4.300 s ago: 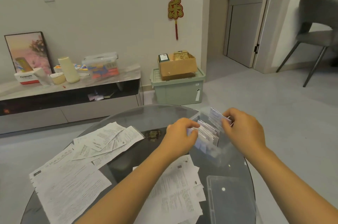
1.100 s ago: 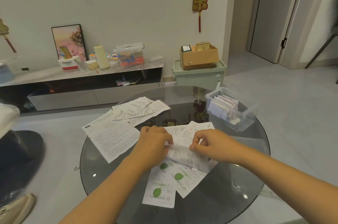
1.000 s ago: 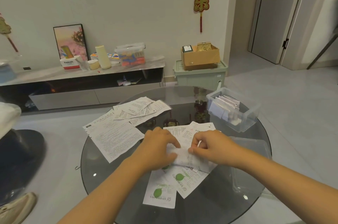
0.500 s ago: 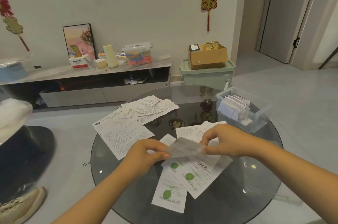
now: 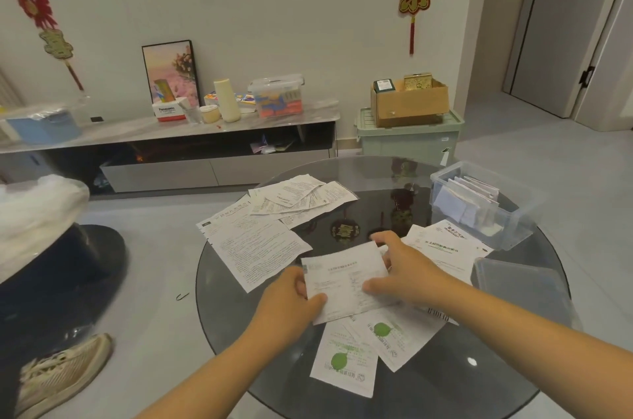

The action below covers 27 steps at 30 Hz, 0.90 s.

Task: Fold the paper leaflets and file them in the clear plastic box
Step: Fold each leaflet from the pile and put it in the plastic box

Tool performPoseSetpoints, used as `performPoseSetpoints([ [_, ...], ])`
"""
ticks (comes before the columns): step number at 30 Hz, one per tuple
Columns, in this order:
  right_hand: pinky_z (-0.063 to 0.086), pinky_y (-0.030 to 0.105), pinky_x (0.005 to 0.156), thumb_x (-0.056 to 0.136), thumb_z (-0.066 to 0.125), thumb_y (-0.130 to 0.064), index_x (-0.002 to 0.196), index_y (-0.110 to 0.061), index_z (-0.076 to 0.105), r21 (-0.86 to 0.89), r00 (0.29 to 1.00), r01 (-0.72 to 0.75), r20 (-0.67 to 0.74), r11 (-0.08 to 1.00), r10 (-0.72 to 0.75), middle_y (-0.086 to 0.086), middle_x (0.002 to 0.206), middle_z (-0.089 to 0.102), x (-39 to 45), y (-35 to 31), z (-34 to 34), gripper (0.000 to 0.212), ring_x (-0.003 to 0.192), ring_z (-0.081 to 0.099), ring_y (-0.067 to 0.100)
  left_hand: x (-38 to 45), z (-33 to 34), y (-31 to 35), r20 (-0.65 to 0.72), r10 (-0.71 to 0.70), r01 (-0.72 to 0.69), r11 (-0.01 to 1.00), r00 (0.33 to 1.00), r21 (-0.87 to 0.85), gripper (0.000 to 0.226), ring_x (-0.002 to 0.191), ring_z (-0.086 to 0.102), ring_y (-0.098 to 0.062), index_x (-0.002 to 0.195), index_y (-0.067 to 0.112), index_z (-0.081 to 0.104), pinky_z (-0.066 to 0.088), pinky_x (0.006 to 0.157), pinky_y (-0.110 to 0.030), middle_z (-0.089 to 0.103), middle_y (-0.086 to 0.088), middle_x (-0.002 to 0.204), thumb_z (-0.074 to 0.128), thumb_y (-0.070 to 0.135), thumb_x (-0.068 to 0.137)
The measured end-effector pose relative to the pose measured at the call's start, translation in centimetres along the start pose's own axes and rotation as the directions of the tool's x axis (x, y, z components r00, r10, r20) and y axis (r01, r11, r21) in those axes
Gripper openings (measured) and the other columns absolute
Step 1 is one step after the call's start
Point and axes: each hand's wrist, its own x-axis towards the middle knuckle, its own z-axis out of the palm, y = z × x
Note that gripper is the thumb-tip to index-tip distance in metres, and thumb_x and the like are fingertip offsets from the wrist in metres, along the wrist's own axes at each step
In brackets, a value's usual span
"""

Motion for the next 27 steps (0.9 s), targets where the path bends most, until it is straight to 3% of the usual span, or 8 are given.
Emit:
performPoseSetpoints([
  [4, 0.046, 0.026, 0.089, 0.080, 0.073, -0.027, 0.145, -0.038, 0.003, -0.160, 0.996, 0.079, -0.029, 0.984, -0.084, 0.001, 0.128, 0.049, 0.5, -0.2, 1.4, 0.096, 0.106, 0.056, 0.016, 0.3, -0.3, -0.3, -0.028, 0.061, -0.060, 0.997, 0.998, 0.055, 0.092, 0.091, 0.050, -0.005, 0.148, 0.031, 0.010, 0.042, 0.072, -0.016, 0.044, 0.013, 0.104, 0.072, 0.019, 0.081],
  [9, 0.042, 0.026, 0.093, 0.088, 0.060, -0.042, 0.134, -0.040, 0.040, -0.425, 0.994, 0.109, 0.026, 0.899, -0.108, -0.002, 0.137, 0.029, 0.3, -0.7, 1.4, 0.050, 0.111, 0.047, 0.014, 1.0, -0.4, -1.2, 0.092, 0.292, -0.305, 0.888, 0.952, 0.345, 0.042, 0.126, 0.031, -0.009, 0.124, 0.037, 0.055, 0.023, 0.106, -0.026, 0.039, 0.018, 0.127, 0.065, 0.041, 0.084],
  [14, 0.010, 0.039, 0.112, 0.087, 0.051, -0.056, 0.137, -0.039, 0.042, -0.622, 0.962, 0.270, 0.147, 0.735, -0.229, -0.011, 0.153, 0.015, -0.2, -0.8, 0.5, 0.054, 0.138, 0.011, 0.019, 1.1, 0.1, -1.0, 0.221, 0.368, -0.427, 0.727, 0.903, 0.537, 0.055, 0.128, 0.030, -0.005, 0.134, 0.035, 0.048, 0.012, 0.103, -0.025, 0.041, 0.018, 0.139, 0.053, 0.059, 0.085],
  [17, 0.018, 0.034, 0.108, 0.086, 0.054, -0.054, 0.140, -0.033, 0.038, -0.589, 0.948, 0.313, 0.242, 0.745, -0.207, -0.011, 0.145, 0.035, -0.7, -0.7, 0.2, 0.060, 0.132, 0.023, 0.016, 1.2, -0.1, -0.6, 0.262, 0.426, -0.492, 0.629, 0.866, 0.601, 0.043, 0.117, 0.042, -0.009, 0.126, 0.033, 0.056, 0.023, 0.100, -0.029, 0.052, 0.014, 0.130, 0.044, 0.055, 0.090],
  [19, 0.027, 0.033, 0.104, 0.088, 0.055, -0.047, 0.134, -0.032, 0.047, -0.547, 0.947, 0.318, 0.219, 0.775, -0.233, -0.011, 0.135, 0.046, -0.7, -0.4, 0.3, 0.050, 0.124, 0.032, 0.015, 1.2, -0.2, -0.2, 0.223, 0.492, -0.515, 0.608, 0.842, 0.604, 0.034, 0.093, 0.051, -0.013, 0.100, 0.025, 0.066, 0.032, 0.084, -0.029, 0.064, 0.007, 0.103, 0.037, 0.043, 0.095],
  [21, 0.040, 0.034, 0.092, 0.090, 0.051, -0.034, 0.108, -0.027, 0.064, -0.505, 0.949, 0.311, 0.125, 0.805, -0.289, -0.005, 0.110, 0.061, -0.5, -0.1, 0.4, 0.023, 0.105, 0.048, 0.015, 1.1, 0.0, 0.0, 0.147, 0.525, -0.501, 0.636, 0.838, 0.587, 0.035, 0.072, 0.051, -0.017, 0.081, 0.015, 0.061, 0.029, 0.067, -0.026, 0.061, 0.002, 0.076, 0.036, 0.034, 0.097],
  [23, 0.046, 0.032, 0.075, 0.092, 0.046, -0.029, 0.085, -0.020, 0.063, -0.451, 0.959, 0.258, 0.011, 0.854, -0.284, -0.002, 0.087, 0.064, -0.3, 0.0, 0.2, 0.020, 0.083, 0.055, 0.015, 1.1, 0.1, 0.1, 0.034, 0.473, -0.424, 0.753, 0.880, 0.503, 0.029, 0.063, 0.050, -0.015, 0.085, 0.015, 0.061, 0.030, 0.056, -0.024, 0.058, 0.003, 0.069, 0.039, 0.032, 0.096],
  [27, 0.044, 0.022, 0.065, 0.093, 0.052, -0.032, 0.108, -0.032, 0.059, -0.321, 0.970, 0.151, -0.134, 0.935, -0.202, -0.015, 0.083, 0.058, 0.4, 0.6, 0.4, 0.016, 0.071, 0.053, 0.003, 1.6, 0.3, 0.1, -0.040, 0.303, -0.278, 0.914, 0.952, 0.295, 0.021, 0.087, 0.058, -0.007, 0.115, 0.027, 0.051, 0.048, 0.078, -0.024, 0.060, 0.012, 0.103, 0.051, 0.030, 0.094],
])
